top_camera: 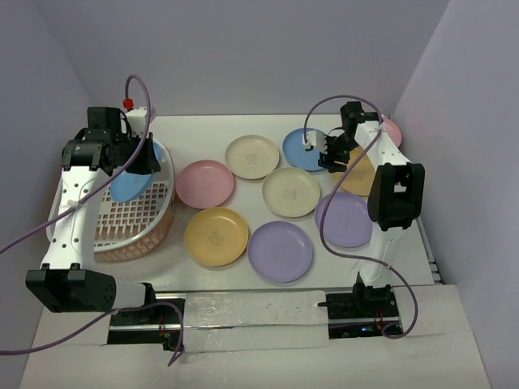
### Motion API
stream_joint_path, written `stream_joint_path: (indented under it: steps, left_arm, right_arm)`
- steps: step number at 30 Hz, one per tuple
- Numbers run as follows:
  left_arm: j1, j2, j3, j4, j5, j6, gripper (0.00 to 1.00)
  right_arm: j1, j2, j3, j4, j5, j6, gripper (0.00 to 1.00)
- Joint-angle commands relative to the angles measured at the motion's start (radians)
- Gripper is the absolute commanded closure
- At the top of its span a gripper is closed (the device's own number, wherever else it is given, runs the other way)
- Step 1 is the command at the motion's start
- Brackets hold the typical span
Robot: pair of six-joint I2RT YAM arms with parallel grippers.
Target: Place the plates into the plastic bin on the countertop
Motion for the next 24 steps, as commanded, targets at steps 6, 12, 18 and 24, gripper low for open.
stream_joint_path:
  steps: [6, 12, 18, 24]
  left_arm:
    - [0.035, 0.028, 0.008, 0.021, -0.002, -0.010, 1.00]
    - [0.063, 0.051, 0.010, 0.022, -0.017, -0.013, 1.00]
    - [0.083, 0.066, 0.009, 0.023, -0.022, -0.015, 1.00]
    - [0.094, 0.075, -0.004, 0.027, -0.020, -0.016, 1.00]
  right_arm:
    - [0.005, 0.106, 0.112, -0.003, -0.001, -0.137, 0.32]
    - [0.019, 0.136, 0.093, 0.037, 0.014, -0.177, 0.32]
    - [0.038, 0.174, 0.092, 0.061, 0.020, -0.193, 0.32]
    - [0.047, 0.230, 0.124, 0.074, 0.040, -0.200, 0.35]
